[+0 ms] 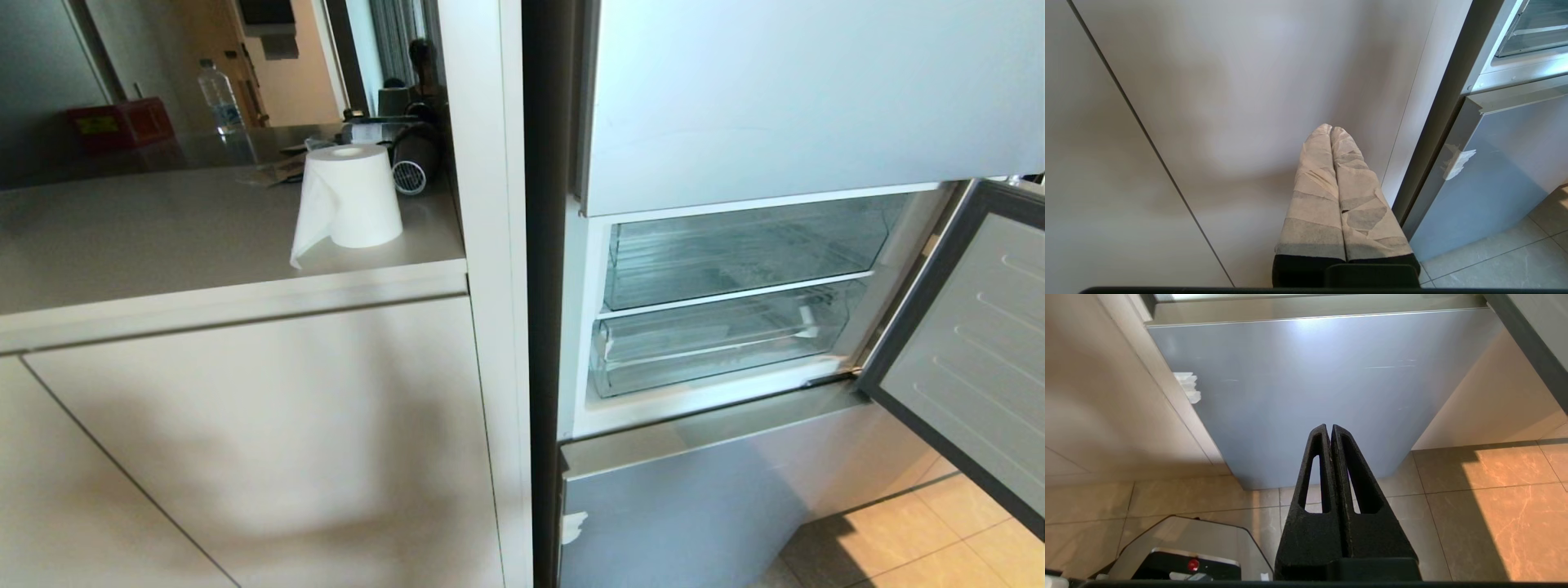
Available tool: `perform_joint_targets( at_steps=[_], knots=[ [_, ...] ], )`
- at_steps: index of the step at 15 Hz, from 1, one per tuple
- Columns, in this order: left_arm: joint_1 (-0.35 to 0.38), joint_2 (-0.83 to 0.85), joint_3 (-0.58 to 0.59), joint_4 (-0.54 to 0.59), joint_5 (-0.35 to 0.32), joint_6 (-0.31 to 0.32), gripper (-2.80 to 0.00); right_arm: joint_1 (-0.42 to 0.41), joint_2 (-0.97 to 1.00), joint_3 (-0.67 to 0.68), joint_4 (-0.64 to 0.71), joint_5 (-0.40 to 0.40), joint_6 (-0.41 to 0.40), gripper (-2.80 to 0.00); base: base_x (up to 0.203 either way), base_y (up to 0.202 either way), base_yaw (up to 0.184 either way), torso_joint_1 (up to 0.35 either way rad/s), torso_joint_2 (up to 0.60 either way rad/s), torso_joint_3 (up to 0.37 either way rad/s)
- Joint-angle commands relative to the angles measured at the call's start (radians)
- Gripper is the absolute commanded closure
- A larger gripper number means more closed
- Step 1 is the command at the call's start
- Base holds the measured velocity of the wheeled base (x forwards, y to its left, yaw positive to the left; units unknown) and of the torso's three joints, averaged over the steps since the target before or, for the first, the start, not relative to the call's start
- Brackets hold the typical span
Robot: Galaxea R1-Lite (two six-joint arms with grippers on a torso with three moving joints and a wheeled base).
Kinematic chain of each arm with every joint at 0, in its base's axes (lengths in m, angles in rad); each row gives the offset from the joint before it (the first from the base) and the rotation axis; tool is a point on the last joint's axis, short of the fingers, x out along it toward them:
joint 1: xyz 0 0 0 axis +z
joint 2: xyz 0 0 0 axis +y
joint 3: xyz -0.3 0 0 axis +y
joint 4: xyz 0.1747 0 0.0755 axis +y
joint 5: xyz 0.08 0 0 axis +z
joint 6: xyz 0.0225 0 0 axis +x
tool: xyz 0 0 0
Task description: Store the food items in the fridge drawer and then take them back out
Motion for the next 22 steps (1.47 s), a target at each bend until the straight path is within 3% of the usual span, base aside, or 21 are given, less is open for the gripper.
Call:
perform_joint_targets(
  at_steps=[1, 3, 6, 13, 22],
  knots=[
    [0.0, 0.0, 0.0, 0.0, 0.0, 0.0, 0.0, -0.05, -0.001, 0.0, 0.0, 0.0, -0.001, 0.0, 0.0, 0.0, 0.0, 0.0, 0.0, 0.0],
    [0.0, 0.0, 0.0, 0.0, 0.0, 0.0, 0.0, -0.106, -0.073, 0.0, 0.0, 0.0, -0.002, 0.0, 0.0, 0.0, 0.0, 0.0, 0.0, 0.0],
    [0.0, 0.0, 0.0, 0.0, 0.0, 0.0, 0.0, -0.121, -0.266, 0.0, 0.0, 0.001, -0.003, 0.0, 0.0, 0.0, 0.0, 0.0, 0.0, 0.0],
    [0.0, 0.0, 0.0, 0.0, 0.0, 0.0, 0.0, -0.125, -0.272, 0.0, 0.0, 0.001, 0.002, 0.0, 0.001, 0.001, -0.01, 0.001, 0.0, 0.0],
    [0.0, 0.0, 0.0, 0.0, 0.0, 0.0, 0.0, -0.125, -0.272, 0.0, 0.0, 0.001, 0.003, 0.0, 0.0, 0.009, -0.169, 0.003, 0.0, 0.002]
  ],
)
